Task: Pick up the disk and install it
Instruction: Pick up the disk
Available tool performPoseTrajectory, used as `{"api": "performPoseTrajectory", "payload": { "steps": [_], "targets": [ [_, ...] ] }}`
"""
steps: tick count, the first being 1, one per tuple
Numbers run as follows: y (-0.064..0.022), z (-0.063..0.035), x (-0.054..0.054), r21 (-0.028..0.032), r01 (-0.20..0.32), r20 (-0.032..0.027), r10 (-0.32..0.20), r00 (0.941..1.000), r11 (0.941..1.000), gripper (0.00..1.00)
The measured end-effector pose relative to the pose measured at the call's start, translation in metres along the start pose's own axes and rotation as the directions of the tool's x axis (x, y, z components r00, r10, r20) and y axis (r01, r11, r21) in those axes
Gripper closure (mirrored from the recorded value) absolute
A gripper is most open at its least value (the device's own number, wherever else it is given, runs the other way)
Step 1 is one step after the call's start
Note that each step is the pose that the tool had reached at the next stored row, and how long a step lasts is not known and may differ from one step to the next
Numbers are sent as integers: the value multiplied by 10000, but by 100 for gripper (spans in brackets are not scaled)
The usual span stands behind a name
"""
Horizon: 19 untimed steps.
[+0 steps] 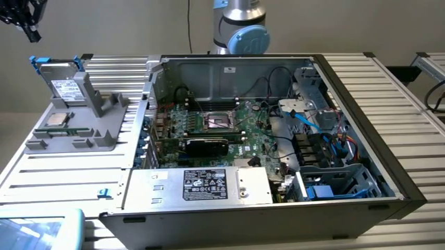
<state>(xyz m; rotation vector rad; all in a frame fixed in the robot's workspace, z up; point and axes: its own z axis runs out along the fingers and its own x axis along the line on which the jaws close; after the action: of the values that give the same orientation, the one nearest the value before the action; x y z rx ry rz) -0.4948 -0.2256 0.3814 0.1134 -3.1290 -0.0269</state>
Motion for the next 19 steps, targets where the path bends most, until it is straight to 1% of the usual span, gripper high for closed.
{"api": "performPoseTrajectory", "payload": {
  "steps": [2, 4, 7, 9, 12, 13, 16, 19],
  "targets": [
    [0, 1, 0, 5, 365, 6, -365, 9993, 9993, 89],
    [1, 2, 0, 10, 723, 17, -723, 9974, 9974, 89],
    [0, 4, 1, 16, 1253, 13, -1253, 9921, 9921, 89],
    [0, 7, 0, 19, 1627, 9, -1627, 9867, 9867, 89],
    [0, 10, 0, 22, 2150, -2, -2150, 9766, 9766, 89],
    [0, 11, 0, 23, 2332, -5, -2332, 9724, 9724, 89],
    [0, 13, 1, 26, 2863, -17, -2863, 9581, 9581, 89],
    [0, 15, 0, 28, 3374, -27, -3374, 9413, 9413, 89]
  ]
}}
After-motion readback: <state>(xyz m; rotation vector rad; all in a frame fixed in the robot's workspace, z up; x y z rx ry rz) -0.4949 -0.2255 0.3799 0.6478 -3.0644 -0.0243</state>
